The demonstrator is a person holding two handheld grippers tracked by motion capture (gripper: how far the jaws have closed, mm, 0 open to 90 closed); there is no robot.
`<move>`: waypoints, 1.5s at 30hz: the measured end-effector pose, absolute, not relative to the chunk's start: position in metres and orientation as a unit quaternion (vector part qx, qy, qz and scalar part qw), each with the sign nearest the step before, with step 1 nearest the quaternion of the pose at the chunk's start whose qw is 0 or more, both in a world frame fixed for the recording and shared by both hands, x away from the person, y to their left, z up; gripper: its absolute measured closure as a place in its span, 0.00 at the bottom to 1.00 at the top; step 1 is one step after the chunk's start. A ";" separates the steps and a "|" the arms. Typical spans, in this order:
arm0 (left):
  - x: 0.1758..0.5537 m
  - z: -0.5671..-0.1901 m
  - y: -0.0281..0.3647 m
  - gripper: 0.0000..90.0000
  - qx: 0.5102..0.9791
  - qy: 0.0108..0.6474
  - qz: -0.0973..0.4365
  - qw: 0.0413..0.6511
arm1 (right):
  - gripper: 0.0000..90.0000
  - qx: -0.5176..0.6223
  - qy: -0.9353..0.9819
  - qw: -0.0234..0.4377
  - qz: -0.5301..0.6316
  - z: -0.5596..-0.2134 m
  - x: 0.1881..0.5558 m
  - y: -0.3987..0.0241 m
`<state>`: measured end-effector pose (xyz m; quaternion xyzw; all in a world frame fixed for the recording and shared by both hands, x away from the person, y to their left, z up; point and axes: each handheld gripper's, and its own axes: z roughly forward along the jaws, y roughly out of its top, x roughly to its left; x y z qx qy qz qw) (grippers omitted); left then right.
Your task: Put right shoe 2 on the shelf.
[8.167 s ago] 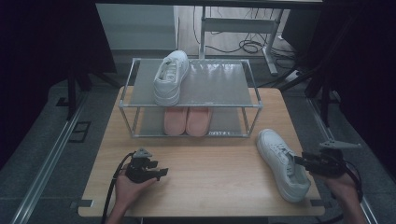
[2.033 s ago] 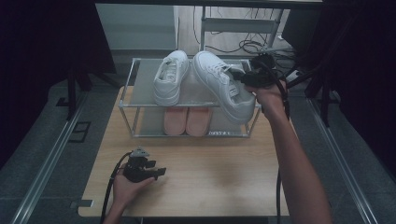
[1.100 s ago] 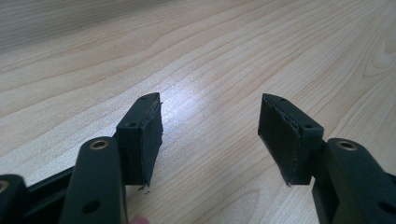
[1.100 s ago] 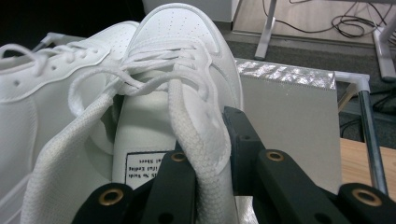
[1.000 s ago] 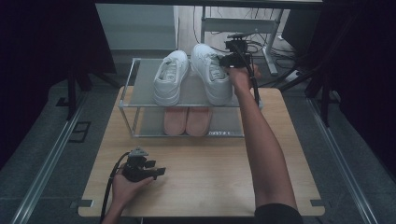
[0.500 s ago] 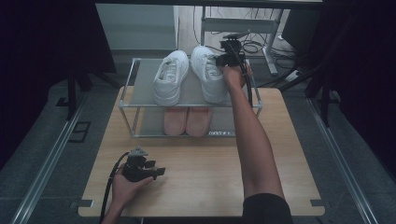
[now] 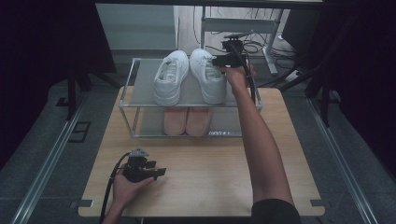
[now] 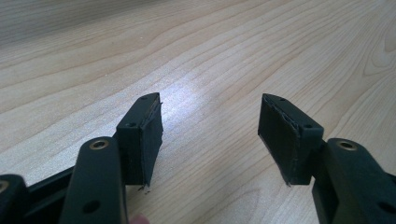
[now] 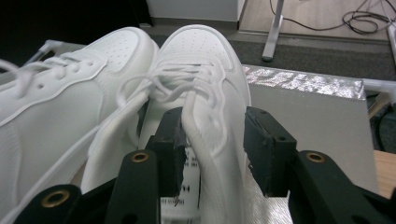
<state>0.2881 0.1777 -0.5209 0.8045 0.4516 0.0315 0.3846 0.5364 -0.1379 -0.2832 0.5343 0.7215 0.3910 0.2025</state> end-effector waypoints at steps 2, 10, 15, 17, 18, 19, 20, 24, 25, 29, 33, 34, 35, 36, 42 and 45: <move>0.288 -0.521 0.177 0.45 0.805 0.451 0.031 0.385 | 0.66 0.518 0.725 0.205 0.405 -0.279 0.525 -0.147; 0.287 -0.519 0.177 0.45 0.803 0.453 0.037 0.385 | 0.82 0.485 0.735 0.199 0.430 -0.280 0.485 -0.180; 0.287 -0.519 0.177 0.45 0.803 0.453 0.039 0.384 | 0.90 0.475 0.743 0.193 0.430 -0.289 0.471 -0.195; 0.287 -0.518 0.176 0.45 0.804 0.452 0.041 0.384 | 0.92 0.471 0.746 0.189 0.431 -0.295 0.465 -0.202; 0.287 -0.519 0.176 0.45 0.804 0.453 0.041 0.382 | 0.93 0.468 0.747 0.189 0.432 -0.299 0.462 -0.207; 0.287 -0.519 0.176 0.45 0.804 0.453 0.041 0.382 | 0.93 0.468 0.747 0.189 0.432 -0.299 0.462 -0.207; 0.287 -0.519 0.176 0.45 0.805 0.453 0.040 0.382 | 0.94 0.466 0.748 0.189 0.433 -0.302 0.460 -0.209; 0.287 -0.519 0.176 0.45 0.804 0.453 0.041 0.382 | 0.98 0.462 0.754 0.181 0.431 -0.313 0.455 -0.215; 0.287 -0.519 0.176 0.45 0.804 0.454 0.042 0.382 | 0.99 0.461 0.756 0.181 0.429 -0.317 0.455 -0.216; 0.288 -0.519 0.177 0.45 0.801 0.456 0.042 0.384 | 0.99 0.460 0.763 0.173 0.420 -0.330 0.455 -0.220; 0.287 -0.521 0.177 0.45 0.801 0.458 0.040 0.384 | 0.99 0.461 0.766 0.166 0.417 -0.337 0.457 -0.222; 0.287 -0.522 0.176 0.45 0.802 0.458 0.039 0.382 | 1.00 0.461 0.768 0.164 0.414 -0.341 0.458 -0.223; 0.287 -0.522 0.176 0.45 0.802 0.458 0.039 0.382 | 1.00 0.461 0.768 0.164 0.414 -0.341 0.458 -0.223; 0.287 -0.523 0.176 0.45 0.803 0.457 0.038 0.381 | 1.00 0.463 0.767 0.161 0.414 -0.345 0.458 -0.224; 0.288 -0.519 0.174 0.45 0.805 0.451 0.042 0.383 | 1.00 0.462 0.769 0.161 0.412 -0.351 0.454 -0.223; 0.288 -0.518 0.174 0.45 0.806 0.449 0.043 0.382 | 1.00 0.460 0.769 0.163 0.414 -0.350 0.451 -0.220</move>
